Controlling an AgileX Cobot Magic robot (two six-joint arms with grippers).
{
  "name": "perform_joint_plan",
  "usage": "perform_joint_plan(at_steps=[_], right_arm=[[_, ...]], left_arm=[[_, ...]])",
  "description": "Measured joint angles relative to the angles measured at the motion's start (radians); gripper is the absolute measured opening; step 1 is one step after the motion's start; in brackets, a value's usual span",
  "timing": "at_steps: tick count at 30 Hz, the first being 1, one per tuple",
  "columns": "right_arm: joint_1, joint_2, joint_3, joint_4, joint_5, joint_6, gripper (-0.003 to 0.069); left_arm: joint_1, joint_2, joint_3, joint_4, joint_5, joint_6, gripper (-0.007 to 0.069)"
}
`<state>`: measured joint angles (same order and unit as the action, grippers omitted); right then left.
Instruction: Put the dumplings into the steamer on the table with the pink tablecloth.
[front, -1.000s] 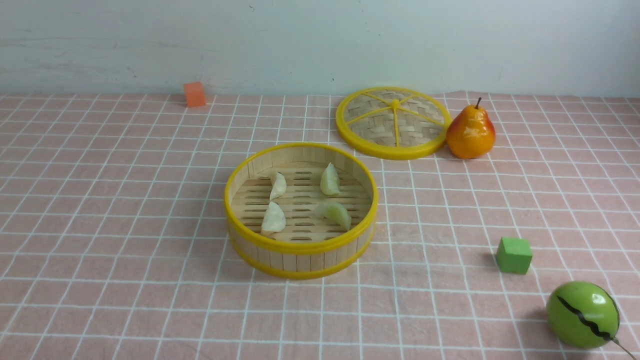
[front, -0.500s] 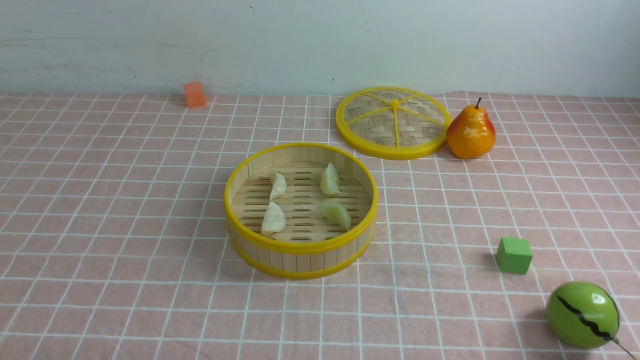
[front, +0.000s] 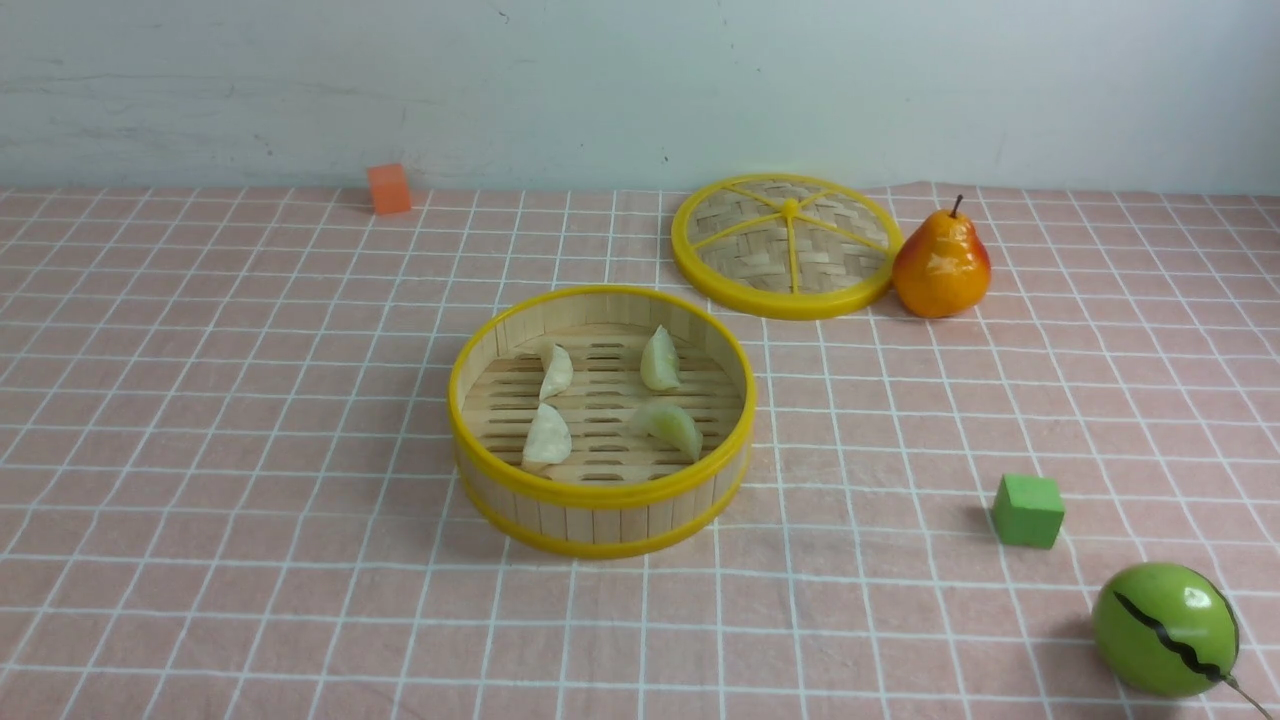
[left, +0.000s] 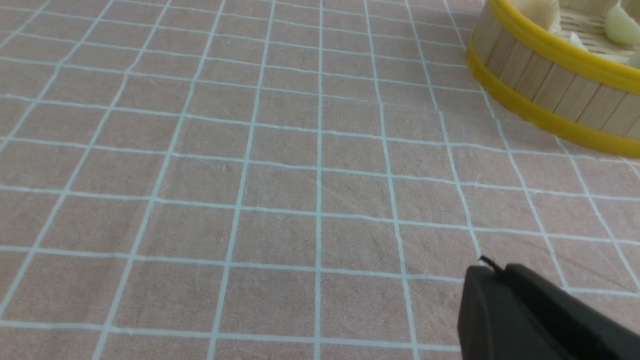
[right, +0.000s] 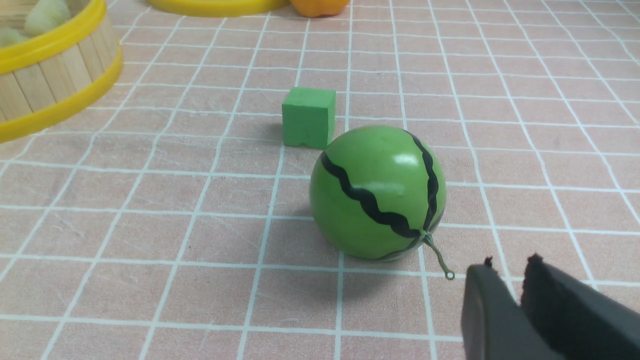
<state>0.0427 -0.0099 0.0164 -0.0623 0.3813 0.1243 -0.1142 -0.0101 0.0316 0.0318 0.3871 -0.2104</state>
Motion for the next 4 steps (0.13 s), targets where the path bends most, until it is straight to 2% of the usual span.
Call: perform_joint_plan(at_steps=[4], right_arm=[[0.000, 0.000, 0.000, 0.000, 0.000, 0.000, 0.0125]], left_arm=[[0.000, 0.000, 0.000, 0.000, 0.000, 0.000, 0.0016]])
